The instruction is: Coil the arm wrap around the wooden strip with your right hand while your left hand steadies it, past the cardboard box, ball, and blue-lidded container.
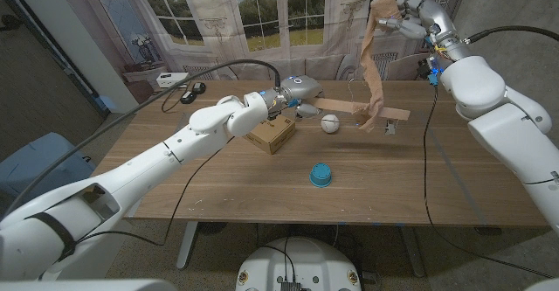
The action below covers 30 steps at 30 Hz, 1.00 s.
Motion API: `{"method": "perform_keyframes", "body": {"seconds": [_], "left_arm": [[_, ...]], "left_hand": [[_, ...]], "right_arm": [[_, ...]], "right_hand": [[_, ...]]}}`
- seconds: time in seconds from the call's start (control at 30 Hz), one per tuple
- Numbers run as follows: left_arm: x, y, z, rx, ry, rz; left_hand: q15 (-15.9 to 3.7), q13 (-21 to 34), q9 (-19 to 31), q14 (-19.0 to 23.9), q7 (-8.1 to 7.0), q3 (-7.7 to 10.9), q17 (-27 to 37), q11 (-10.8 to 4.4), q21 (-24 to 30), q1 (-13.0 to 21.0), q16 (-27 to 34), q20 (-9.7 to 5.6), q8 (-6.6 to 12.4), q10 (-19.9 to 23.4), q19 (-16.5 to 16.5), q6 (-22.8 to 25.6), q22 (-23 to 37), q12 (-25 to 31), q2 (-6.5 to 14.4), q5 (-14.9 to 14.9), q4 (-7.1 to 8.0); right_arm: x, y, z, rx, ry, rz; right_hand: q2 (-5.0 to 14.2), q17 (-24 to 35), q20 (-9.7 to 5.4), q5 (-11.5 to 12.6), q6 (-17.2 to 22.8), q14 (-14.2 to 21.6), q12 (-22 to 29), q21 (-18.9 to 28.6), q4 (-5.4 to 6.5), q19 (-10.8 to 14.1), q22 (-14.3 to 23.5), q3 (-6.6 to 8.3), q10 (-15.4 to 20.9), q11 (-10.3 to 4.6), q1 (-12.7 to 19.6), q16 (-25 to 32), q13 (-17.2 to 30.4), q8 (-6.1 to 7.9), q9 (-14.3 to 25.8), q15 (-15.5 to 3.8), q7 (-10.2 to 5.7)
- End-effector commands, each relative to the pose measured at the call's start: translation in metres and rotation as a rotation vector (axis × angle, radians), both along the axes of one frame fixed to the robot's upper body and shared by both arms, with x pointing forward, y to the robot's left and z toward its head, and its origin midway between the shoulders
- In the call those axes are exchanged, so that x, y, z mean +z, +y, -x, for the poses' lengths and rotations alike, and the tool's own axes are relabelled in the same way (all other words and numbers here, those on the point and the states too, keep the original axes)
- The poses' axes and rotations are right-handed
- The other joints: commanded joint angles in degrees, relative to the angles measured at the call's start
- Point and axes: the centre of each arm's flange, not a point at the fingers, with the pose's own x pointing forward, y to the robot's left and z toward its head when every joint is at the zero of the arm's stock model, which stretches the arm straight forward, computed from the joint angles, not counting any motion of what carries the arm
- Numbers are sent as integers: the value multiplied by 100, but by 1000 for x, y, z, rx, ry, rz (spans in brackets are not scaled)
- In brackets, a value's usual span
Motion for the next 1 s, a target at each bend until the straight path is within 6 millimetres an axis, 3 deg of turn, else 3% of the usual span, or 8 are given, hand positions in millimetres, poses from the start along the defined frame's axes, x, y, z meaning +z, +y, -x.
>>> {"method": "perform_keyframes", "body": {"seconds": [0.03,0.53,1.0], "left_arm": [[1,9,9,-28,-7,47],[6,18,13,-63,36,96],[15,30,10,-120,116,175]], "left_hand": [[26,1,-3,-2,108,7,23,-107,18,22,34,-260,22,31,13,-102,16,32,-13,41,38],[21,1,-5,0,114,17,-13,-137,16,21,24,-265,37,37,22,-99,8,32,-9,43,36],[15,2,-13,-10,131,25,23,-102,17,18,56,-267,50,52,21,-104,11,36,-8,45,35]], "right_arm": [[-3,-43,-22,-69,81,-132],[-29,-80,-36,-130,156,-268],[-83,-118,-48,-138,237,-413]], "right_hand": [[493,27,-89,35,2630,52,279,41,33,-24,1,25,1838,-299,294,-34,33,476,32,-527,-129],[497,54,-81,31,2635,48,261,91,27,-55,-7,23,1835,-295,299,-49,37,461,36,-515,-108],[491,77,-47,30,2638,67,246,137,14,-74,-14,22,1849,-233,307,-51,32,437,24,-506,-66]]}}
